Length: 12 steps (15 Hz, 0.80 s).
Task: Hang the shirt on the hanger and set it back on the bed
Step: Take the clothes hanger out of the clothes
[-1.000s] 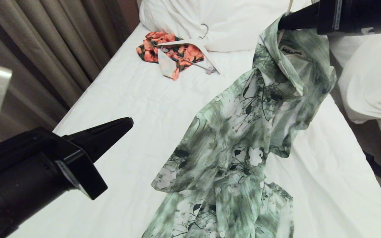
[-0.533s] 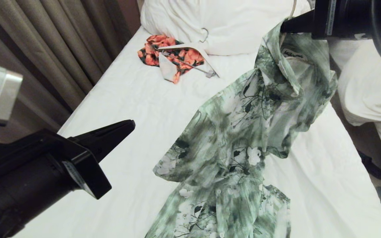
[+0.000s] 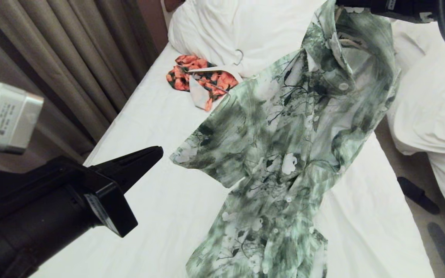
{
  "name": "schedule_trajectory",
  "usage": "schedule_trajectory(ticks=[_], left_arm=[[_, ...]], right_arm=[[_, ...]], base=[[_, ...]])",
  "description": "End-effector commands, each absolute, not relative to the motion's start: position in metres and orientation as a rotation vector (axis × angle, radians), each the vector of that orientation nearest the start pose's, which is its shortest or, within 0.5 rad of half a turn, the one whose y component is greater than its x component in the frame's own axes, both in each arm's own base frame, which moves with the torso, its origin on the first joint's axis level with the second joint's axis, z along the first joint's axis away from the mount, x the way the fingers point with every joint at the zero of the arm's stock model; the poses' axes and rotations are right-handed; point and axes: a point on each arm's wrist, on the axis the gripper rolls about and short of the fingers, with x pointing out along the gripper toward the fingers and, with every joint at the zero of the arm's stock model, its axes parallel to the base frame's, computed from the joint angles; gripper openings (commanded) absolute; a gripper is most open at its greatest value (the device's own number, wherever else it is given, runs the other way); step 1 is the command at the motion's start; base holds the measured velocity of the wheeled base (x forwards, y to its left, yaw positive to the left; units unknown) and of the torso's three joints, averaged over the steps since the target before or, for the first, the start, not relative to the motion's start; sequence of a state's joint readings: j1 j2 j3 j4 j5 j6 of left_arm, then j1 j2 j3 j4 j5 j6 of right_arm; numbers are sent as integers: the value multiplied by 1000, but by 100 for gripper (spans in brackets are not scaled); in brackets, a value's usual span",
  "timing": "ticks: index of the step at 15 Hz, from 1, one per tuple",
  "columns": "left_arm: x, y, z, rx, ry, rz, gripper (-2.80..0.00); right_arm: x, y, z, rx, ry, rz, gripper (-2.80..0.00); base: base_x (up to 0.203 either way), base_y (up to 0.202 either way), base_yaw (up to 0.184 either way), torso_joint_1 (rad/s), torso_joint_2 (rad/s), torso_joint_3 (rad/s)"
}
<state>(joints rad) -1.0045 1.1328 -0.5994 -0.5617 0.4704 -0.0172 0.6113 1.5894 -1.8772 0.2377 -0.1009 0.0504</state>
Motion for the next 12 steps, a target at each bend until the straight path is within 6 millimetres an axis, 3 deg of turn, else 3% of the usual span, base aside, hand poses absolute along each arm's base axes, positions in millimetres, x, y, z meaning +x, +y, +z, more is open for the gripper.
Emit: schedule_trajectory(ticks=[1,8,12], left_arm=[[96,-132,248,-32,-10,-531,-280],[98,-135,243,-15,7,-534,-280],[101,-140,240,-7,21,-535,-280]], right_arm=[[208,143,428,69,-38,512,-280],[210,138,444,102,-190,501,-280],[212,139,443,101,-194,503,-280]], base=[[0,0,0,190,-562,-359],[0,0,0,227,-582,-362],[0,0,0,160,-393,-234]])
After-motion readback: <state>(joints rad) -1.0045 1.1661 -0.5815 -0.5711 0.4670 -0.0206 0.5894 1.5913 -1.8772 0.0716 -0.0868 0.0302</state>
